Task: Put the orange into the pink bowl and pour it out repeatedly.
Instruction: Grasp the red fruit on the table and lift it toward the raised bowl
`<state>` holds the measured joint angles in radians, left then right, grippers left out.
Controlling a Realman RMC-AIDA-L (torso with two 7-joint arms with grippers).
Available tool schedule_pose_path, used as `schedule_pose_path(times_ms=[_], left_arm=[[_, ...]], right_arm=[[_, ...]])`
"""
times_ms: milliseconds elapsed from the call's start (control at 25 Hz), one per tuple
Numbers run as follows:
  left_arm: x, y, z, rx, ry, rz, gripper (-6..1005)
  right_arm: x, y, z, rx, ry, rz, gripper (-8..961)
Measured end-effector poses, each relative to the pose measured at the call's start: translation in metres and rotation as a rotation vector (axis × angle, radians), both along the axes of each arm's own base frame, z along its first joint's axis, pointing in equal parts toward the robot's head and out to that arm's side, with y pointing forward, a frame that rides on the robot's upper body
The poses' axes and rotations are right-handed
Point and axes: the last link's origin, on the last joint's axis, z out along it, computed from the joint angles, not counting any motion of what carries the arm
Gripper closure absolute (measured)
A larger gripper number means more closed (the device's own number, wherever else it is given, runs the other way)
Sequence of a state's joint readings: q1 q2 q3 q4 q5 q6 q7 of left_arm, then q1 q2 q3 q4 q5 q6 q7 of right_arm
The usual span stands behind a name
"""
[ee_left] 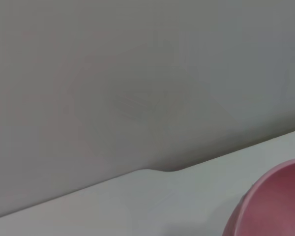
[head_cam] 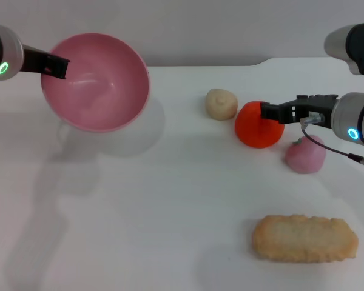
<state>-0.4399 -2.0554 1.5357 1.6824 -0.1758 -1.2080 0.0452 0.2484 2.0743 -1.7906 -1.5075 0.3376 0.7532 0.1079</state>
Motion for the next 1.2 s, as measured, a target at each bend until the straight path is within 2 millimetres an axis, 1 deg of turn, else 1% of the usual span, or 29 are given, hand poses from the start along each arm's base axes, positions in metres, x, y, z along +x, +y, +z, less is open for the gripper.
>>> schedule_pose_path(times_ms=[200,560,840,1120,1200], left_arm=[[0.003,0.005,-0.001,-0.014,0.013,-0.019,960],[0.006,0.005,0.001,-0.013,0.011,-0.031,960],[0.010,0.006,0.000,-0.017,0.011,-0.040,960],[0.015,0.008,-0.001,-0.020,0.013,-0.054,960],[0.015,0.008,-0.001,-0.020,0.013,-0.054,960]], right_arm=[[0.009,0.002,-0.006,-0.008,-0.005,-0.029,158],[0.013,0.012,-0.014,-0.013,-0.010,-0.036,177],[0.022,0.024,-0.029,-0.041,-0.023,-0.057,203],[0.023,0.024,-0.031,-0.068,-0.046,-0.037,228],[0.022,0.024,-0.031,-0.069,-0.051,-0.032,304]])
